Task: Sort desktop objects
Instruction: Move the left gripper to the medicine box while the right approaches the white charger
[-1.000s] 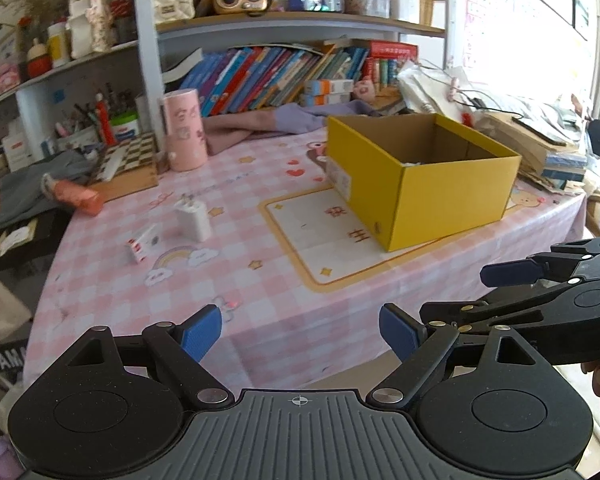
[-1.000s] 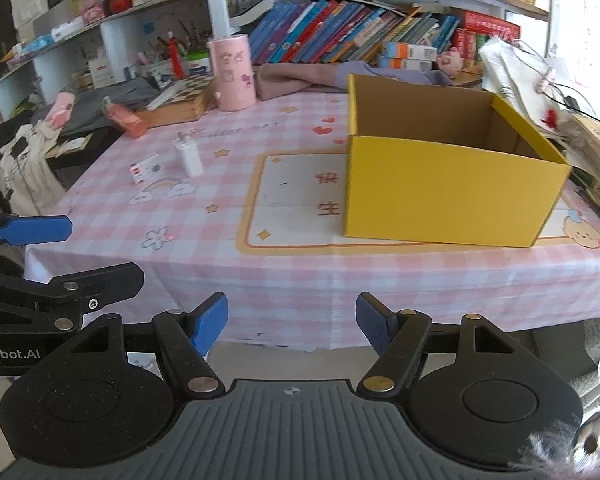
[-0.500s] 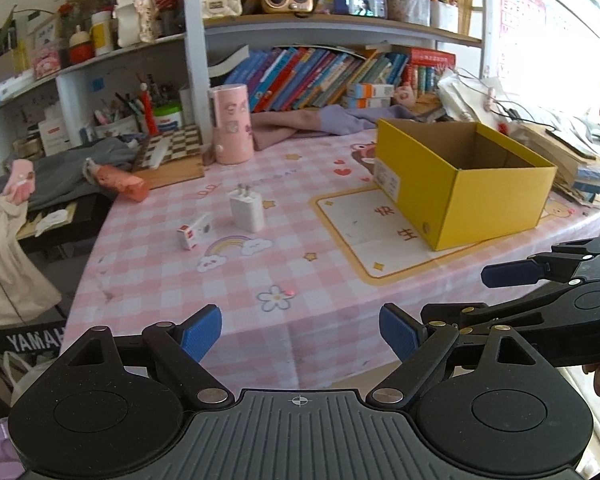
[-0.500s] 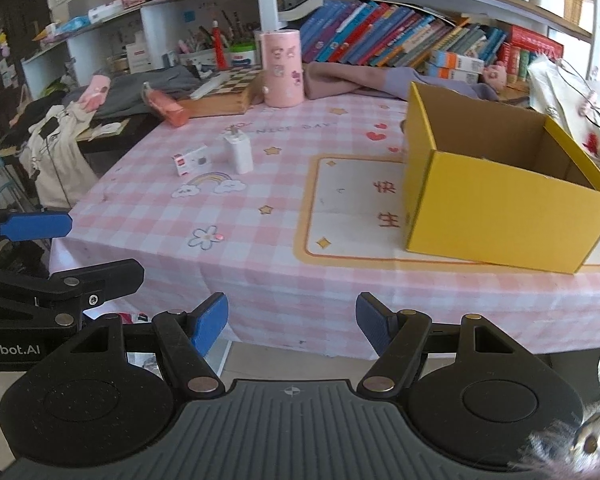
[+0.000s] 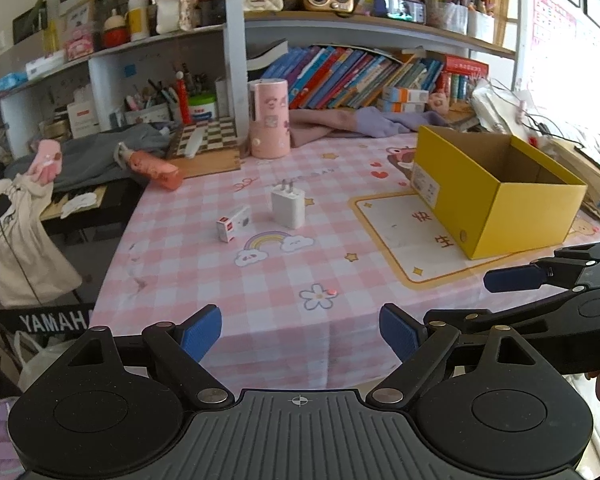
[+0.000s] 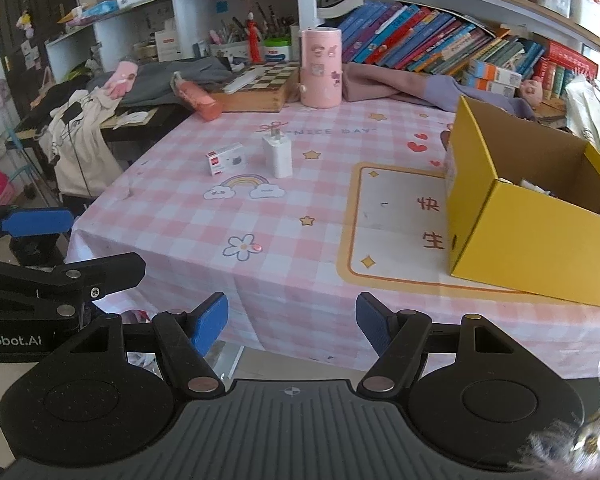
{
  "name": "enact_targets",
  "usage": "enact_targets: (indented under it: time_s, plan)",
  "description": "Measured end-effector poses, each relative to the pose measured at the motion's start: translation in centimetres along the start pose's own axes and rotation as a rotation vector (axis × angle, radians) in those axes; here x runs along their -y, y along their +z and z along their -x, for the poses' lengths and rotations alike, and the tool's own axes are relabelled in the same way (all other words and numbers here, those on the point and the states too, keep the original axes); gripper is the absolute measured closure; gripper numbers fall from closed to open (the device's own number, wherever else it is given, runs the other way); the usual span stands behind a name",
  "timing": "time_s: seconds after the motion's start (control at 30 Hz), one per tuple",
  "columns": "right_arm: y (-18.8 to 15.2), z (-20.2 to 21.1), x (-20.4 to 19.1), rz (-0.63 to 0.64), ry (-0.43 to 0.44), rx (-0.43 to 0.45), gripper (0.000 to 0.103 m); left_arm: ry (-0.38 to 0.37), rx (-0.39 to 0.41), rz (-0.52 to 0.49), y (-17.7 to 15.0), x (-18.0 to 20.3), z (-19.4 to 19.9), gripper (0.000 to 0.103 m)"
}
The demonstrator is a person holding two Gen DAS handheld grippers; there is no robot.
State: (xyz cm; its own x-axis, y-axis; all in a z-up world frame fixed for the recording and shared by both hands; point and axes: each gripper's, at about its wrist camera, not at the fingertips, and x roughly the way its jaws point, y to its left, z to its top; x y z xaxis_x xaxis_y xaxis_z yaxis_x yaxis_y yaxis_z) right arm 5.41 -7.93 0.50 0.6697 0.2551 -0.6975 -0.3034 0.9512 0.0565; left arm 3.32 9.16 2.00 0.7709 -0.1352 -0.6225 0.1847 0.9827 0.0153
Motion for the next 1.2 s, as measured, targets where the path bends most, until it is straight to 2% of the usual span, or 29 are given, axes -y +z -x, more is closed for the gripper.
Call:
enact_targets:
  time_s: [0.3,0.67,0.83,1.2]
  plan:
    - [1.4,-2.0,-0.1,0.028,0.024,-0.004,0.035,0.036,-0.009,0.013,0.8,-0.9,-1.7,0.014]
    - [6.2,-6.2,0.8,0.079,0.077,-0.003,0.035,0.087,-0.024,0.074,3.7,-2.8,-5.6,0.014]
    - [7.6,-8.2,1.4,0.111,0.096,-0.031,0.035,0.102,-0.044,0.113,4.8,-3.5,-7.5,0.014]
    - [10.4,-13.1,2.9,0.073,0.135,-0.059,0.035,0.158,-0.082,0.147,6.2,-4.5,-10.1,0.014]
